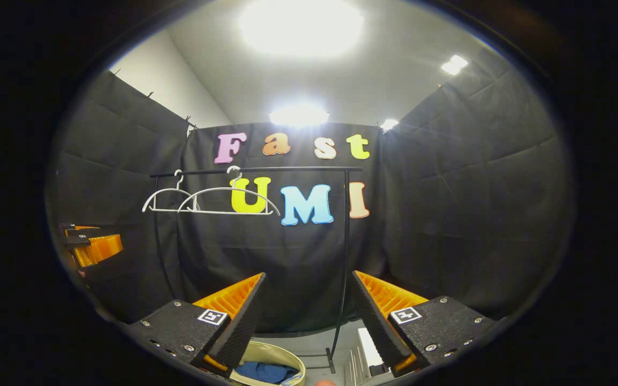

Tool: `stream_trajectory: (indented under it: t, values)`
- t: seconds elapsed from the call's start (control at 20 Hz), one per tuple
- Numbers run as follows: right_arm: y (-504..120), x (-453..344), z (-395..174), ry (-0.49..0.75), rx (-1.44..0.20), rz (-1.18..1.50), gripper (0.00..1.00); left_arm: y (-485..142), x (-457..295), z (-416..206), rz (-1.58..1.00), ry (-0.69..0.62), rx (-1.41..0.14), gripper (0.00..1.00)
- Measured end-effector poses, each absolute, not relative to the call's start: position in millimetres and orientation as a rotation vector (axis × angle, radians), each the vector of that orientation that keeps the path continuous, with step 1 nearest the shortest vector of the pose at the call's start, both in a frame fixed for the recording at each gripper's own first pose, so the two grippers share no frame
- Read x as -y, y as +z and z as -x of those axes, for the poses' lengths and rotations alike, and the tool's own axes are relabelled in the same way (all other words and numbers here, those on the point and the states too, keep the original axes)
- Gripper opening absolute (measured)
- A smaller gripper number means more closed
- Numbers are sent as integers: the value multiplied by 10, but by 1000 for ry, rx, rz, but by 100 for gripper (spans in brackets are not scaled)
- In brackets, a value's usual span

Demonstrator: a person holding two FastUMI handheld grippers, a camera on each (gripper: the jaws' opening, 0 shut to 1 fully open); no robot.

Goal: Grasp the clothes on the hanger with both hands and then place them into the laundry hamper below.

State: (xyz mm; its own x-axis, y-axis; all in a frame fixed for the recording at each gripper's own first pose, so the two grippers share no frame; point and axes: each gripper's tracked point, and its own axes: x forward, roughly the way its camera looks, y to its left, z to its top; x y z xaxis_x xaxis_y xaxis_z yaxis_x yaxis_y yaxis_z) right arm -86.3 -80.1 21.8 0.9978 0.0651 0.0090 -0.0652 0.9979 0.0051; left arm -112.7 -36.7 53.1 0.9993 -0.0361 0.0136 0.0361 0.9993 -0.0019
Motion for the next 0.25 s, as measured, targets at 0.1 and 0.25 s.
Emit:
stream_trajectory:
  t: [0.1,0.25]
  values:
    - [216,793,853,64,6,-7,94,525,356,1124,4,-35,14,98]
    - [197,772,838,65,0,-10,94,521,354,1112,3,-34,14,98]
